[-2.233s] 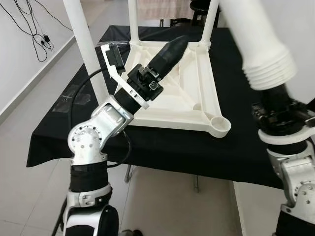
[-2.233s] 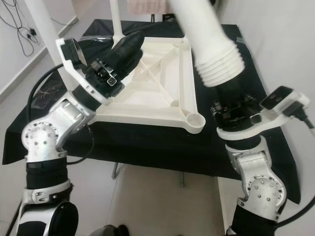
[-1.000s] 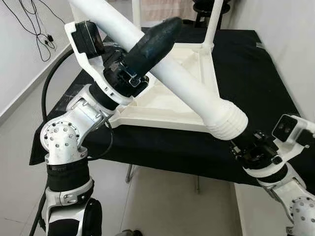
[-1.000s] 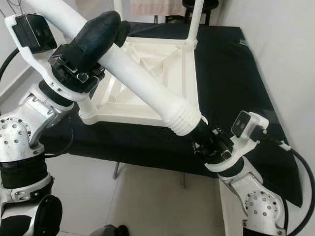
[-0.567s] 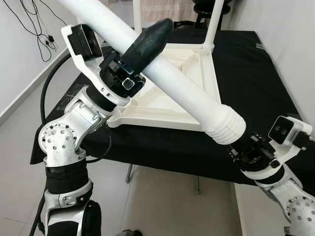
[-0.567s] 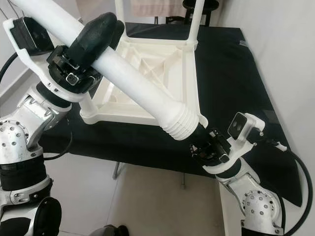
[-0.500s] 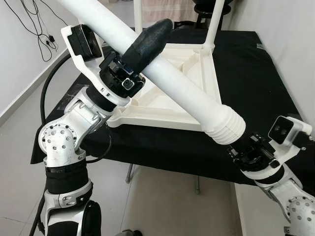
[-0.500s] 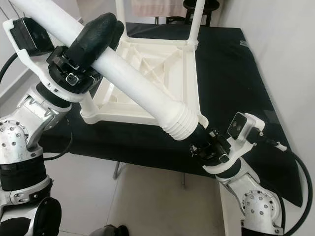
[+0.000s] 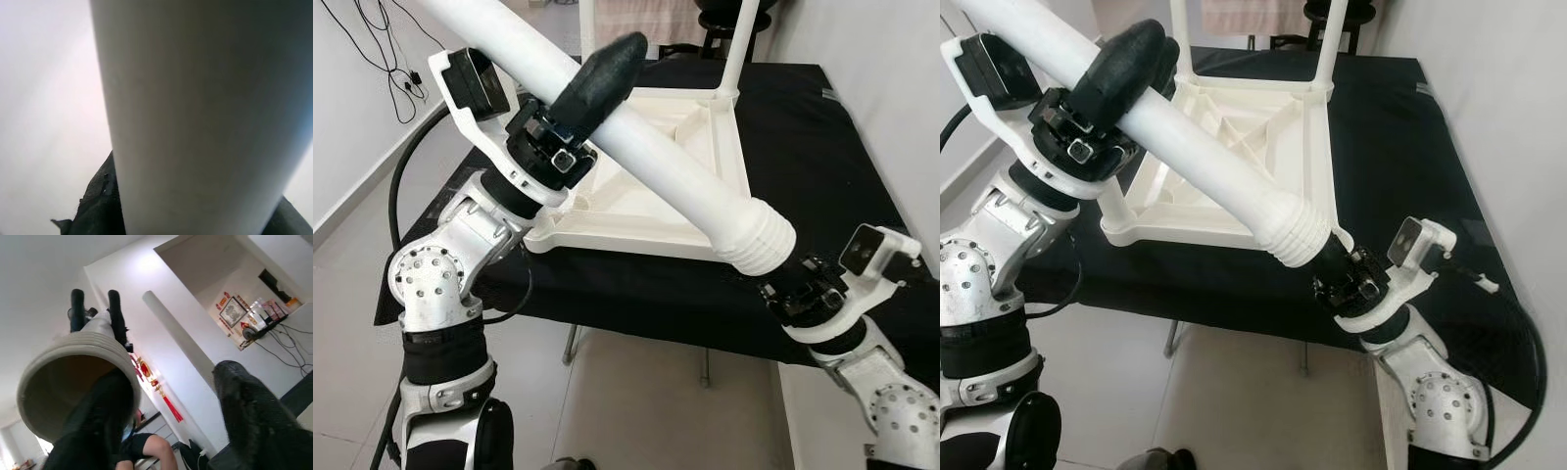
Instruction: Building children table
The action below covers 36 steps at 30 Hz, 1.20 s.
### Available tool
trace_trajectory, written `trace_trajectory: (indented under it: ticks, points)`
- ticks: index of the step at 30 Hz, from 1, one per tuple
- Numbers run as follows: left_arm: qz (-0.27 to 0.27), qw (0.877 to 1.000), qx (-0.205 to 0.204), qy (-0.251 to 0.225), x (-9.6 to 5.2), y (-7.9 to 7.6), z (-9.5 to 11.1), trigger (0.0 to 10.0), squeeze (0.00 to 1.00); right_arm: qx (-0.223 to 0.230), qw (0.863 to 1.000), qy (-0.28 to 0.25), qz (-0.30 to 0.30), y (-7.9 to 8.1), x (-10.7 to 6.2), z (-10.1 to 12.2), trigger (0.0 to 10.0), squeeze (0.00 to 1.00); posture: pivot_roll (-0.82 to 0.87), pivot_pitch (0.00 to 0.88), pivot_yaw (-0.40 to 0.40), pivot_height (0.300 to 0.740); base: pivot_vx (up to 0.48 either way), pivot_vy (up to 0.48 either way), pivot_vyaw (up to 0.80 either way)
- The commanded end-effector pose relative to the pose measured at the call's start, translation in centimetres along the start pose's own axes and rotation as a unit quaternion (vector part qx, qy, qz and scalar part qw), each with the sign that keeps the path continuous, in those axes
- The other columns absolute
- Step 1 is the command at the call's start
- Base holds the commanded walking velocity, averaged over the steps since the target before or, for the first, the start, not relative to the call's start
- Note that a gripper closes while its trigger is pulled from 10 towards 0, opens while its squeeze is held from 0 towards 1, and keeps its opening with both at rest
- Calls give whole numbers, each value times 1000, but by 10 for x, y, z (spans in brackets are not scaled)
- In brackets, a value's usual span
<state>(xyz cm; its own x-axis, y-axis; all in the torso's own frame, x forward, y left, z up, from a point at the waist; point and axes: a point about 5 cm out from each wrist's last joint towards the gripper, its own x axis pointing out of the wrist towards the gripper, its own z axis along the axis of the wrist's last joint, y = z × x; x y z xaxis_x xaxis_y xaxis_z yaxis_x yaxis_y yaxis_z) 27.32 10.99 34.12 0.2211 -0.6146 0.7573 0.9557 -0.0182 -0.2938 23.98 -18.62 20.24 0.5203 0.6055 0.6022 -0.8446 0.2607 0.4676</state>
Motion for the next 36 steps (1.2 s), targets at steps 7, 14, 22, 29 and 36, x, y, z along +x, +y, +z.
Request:
trace_trajectory:
  ticks: [7,14,22,29,36]
  points:
    - [-25,998,46,-26,8,-8,29,0,0,6,996,-19,-89,-10,-14,-14,10000,1000,-59,109,11,740,0,0,0]
    - [-1,992,122,-10,16,-6,53,0,0,-41,963,-9,-268,-43,-34,-21,10000,1000,-65,112,7,740,0,0,0]
    - [64,963,239,111,23,13,44,0,0,-230,923,123,-283,-43,-32,0,10000,1000,-73,108,16,740,0,0,0]
    - [67,951,253,168,22,24,26,0,0,-307,902,256,-165,-23,-23,0,10000,1000,-75,105,21,740,0,0,0]
    - [40,926,251,279,9,37,-21,0,0,-290,900,324,8,13,1,13,10000,1000,-68,104,31,740,0,0,0]
